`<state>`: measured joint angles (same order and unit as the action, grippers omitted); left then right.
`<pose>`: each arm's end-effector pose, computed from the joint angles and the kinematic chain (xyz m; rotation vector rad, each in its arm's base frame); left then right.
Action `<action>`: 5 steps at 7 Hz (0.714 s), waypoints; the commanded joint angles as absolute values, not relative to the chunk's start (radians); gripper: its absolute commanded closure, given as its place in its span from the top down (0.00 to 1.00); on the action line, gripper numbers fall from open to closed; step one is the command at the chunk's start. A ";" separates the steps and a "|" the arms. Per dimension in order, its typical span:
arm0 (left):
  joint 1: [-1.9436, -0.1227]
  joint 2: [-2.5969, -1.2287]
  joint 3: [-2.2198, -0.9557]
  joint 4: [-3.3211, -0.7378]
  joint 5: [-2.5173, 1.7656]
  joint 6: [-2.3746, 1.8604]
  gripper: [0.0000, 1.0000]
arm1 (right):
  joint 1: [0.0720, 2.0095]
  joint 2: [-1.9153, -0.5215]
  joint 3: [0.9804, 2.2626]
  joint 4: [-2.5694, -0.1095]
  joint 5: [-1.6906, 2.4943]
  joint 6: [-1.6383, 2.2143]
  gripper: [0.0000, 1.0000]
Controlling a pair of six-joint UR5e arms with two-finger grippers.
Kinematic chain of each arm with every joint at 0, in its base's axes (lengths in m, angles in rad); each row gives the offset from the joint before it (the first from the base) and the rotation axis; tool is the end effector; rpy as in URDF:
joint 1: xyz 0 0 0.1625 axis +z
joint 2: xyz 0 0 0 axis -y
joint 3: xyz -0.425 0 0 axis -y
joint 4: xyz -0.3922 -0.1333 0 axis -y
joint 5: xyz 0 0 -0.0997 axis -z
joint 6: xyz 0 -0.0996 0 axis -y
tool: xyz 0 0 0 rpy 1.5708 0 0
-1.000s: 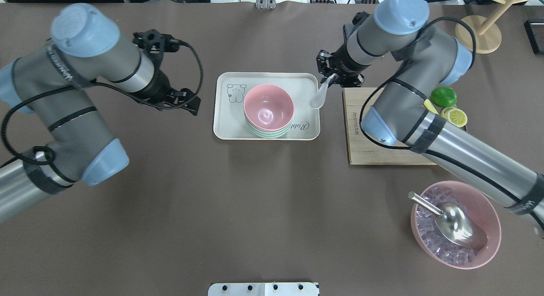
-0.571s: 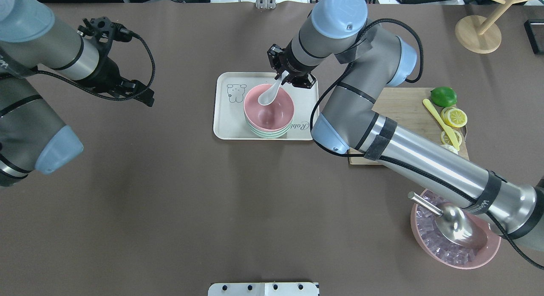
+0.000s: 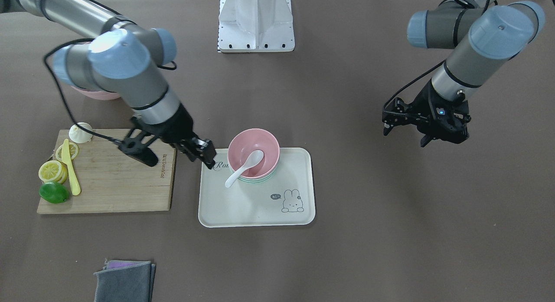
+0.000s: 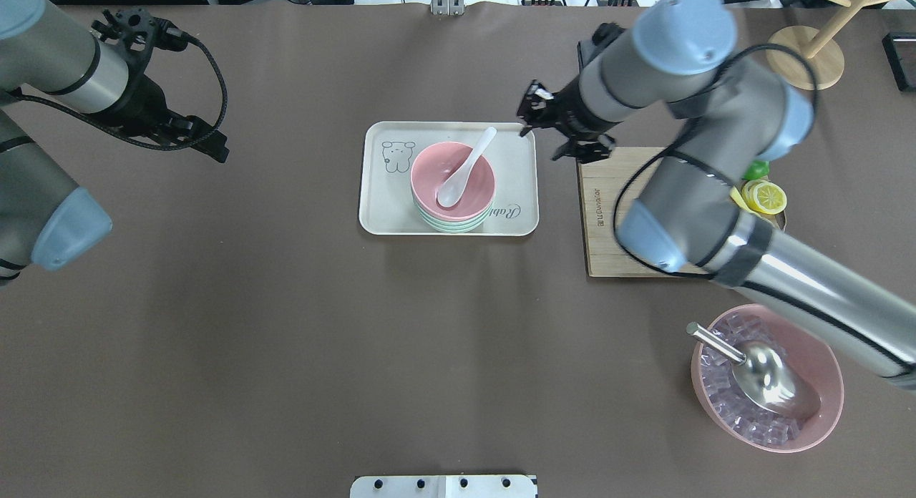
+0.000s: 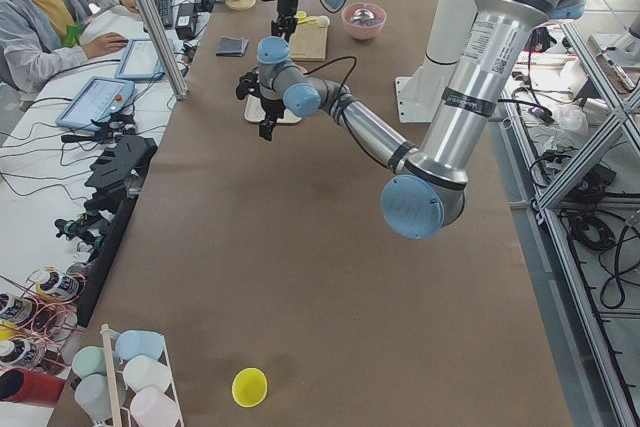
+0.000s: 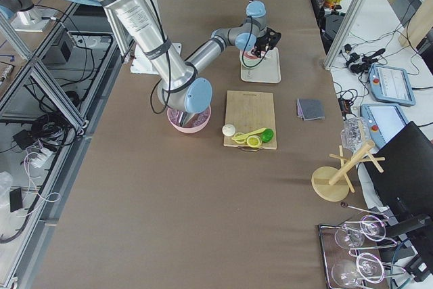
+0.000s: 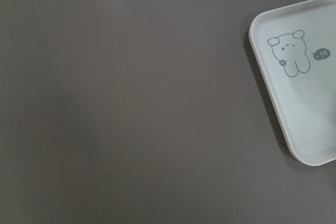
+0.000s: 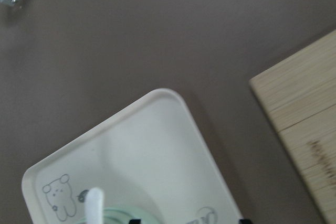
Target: Stack pink bowl on green and place spoon
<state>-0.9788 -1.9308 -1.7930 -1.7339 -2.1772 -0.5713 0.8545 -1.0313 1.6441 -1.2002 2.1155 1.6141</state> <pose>0.2747 -0.5456 0.3371 0.2859 0.8797 0.2450 -0.3752 -0.5555 0.2658 -0.0819 -1.0889 0.5410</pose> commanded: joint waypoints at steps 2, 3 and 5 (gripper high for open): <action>-1.177 -1.769 -1.792 -1.733 -2.231 -0.245 0.98 | 1.225 -1.473 1.764 -1.203 2.364 0.881 1.00; -1.263 -1.690 -1.787 -1.736 -2.262 -0.127 0.98 | 1.335 -1.544 1.734 -1.244 2.367 0.601 1.00; -1.375 -1.557 -1.784 -1.740 -2.266 -0.066 0.98 | 1.481 -1.543 1.730 -1.491 2.361 0.183 1.00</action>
<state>-1.3027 -1.6230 -1.7890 -1.7424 -2.2594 -0.1074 1.3916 -1.5297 1.7349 -1.3502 2.3622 0.4605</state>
